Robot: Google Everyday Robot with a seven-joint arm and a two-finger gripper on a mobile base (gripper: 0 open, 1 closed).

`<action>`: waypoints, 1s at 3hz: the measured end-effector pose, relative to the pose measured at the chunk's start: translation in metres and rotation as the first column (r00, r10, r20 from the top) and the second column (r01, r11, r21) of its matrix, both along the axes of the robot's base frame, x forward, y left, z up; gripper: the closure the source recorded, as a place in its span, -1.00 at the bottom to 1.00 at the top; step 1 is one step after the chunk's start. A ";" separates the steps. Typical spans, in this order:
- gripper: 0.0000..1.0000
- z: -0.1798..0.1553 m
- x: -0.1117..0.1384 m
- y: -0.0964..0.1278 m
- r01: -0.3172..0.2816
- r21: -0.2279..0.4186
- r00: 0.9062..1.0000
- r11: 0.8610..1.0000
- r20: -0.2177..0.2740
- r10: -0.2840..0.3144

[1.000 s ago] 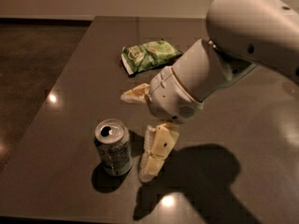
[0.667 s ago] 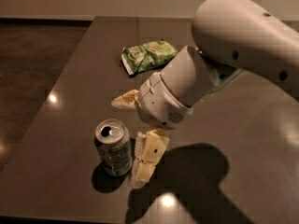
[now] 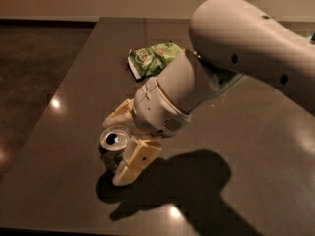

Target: Move 7up can near orange can

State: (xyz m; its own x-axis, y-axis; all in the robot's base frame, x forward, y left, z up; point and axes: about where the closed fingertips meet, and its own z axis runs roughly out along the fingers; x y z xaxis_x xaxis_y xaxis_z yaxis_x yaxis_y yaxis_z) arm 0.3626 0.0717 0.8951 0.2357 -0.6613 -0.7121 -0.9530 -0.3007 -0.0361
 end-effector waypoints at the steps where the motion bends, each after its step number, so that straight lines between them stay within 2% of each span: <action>1: 0.06 0.005 0.001 0.002 -0.001 0.016 1.000 1.000 0.002 0.000; 2: 0.68 0.014 0.012 -0.008 0.035 0.022 0.999 0.999 0.021 -0.035; 3: 1.00 0.025 0.037 -0.033 0.114 -0.001 0.991 0.994 0.064 -0.113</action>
Offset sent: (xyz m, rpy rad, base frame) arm 0.0177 -0.0137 0.0168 0.0374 -0.0188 -0.0489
